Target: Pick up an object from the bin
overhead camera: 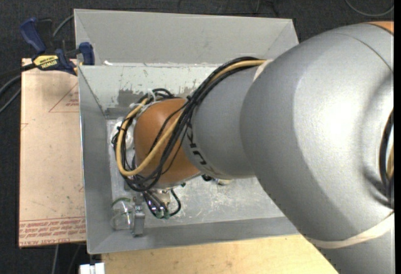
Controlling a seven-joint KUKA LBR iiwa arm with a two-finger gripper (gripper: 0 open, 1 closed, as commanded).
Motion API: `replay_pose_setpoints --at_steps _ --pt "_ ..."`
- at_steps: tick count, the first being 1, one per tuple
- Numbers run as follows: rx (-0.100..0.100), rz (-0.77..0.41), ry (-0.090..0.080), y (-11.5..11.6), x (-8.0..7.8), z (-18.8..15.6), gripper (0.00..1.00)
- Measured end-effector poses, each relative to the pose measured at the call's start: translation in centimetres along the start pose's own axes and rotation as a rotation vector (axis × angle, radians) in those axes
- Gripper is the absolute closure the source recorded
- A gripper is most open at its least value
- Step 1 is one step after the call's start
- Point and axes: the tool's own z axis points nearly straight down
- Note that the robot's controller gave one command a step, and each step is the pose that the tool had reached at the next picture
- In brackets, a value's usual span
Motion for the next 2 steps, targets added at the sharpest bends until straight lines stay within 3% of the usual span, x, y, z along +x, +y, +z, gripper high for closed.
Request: replay_pose_setpoints --at_steps 1,2 --pt "0.002 -0.136 0.002 0.0 -0.1 -6.2 0.0" --pt "0.0 0.23 0.001 -1.2 0.9 -2.8 0.0"
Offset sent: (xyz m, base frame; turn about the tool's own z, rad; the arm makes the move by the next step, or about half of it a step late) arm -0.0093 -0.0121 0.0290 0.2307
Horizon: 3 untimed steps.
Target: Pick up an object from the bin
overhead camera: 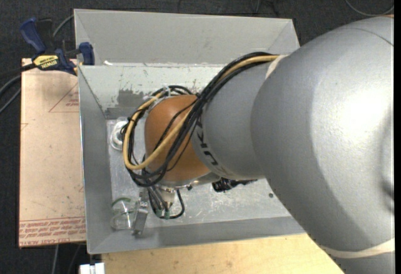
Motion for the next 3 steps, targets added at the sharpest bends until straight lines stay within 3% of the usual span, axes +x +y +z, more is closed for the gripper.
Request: replay_pose_setpoints --at_steps 1,2,3 --pt "-0.003 -0.756 -0.021 2.6 -0.3 2.5 0.0" --pt "-0.007 -0.049 -0.004 0.6 -0.1 2.5 1.0" --pt "-0.007 -0.043 -0.004 0.6 -0.1 2.5 1.0"
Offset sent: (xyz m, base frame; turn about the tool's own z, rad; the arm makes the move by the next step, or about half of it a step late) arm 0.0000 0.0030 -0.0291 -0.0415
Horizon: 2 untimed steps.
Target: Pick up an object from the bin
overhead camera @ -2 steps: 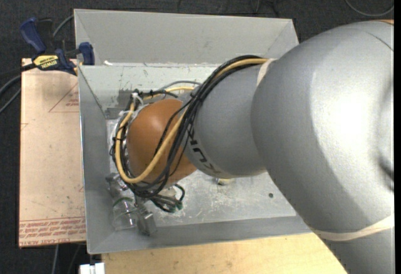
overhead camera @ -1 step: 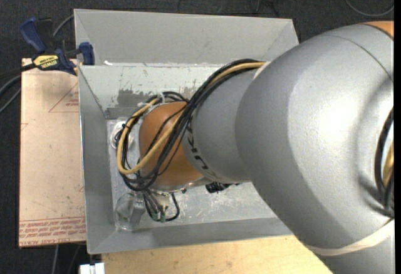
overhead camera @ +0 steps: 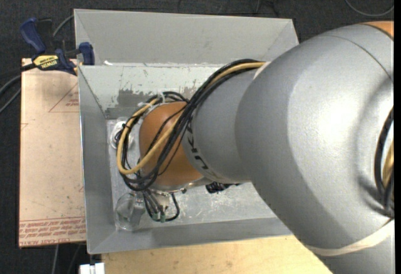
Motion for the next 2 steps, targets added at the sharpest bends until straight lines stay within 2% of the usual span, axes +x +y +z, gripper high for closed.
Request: replay_pose_setpoints --at_steps 2 --pt "0.002 -0.002 0.001 -0.08 0.08 -0.76 1.0"
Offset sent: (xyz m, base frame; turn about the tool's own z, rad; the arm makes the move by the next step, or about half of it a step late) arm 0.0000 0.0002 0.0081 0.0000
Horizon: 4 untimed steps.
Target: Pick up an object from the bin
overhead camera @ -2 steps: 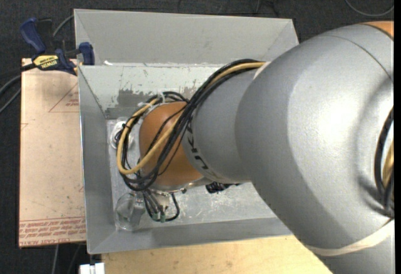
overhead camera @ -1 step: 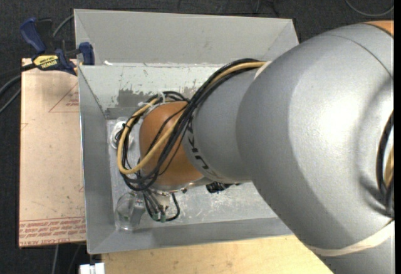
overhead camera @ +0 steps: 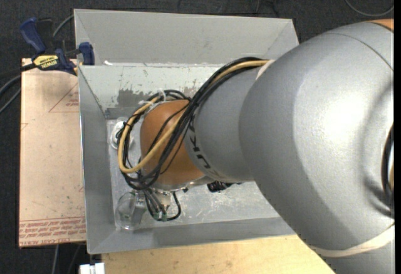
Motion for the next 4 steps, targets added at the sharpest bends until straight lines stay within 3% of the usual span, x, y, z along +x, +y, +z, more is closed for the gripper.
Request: replay_pose_setpoints --at_steps 4 --pt "0.0 0.0 0.0 0.0 0.0 -3.6 1.0"
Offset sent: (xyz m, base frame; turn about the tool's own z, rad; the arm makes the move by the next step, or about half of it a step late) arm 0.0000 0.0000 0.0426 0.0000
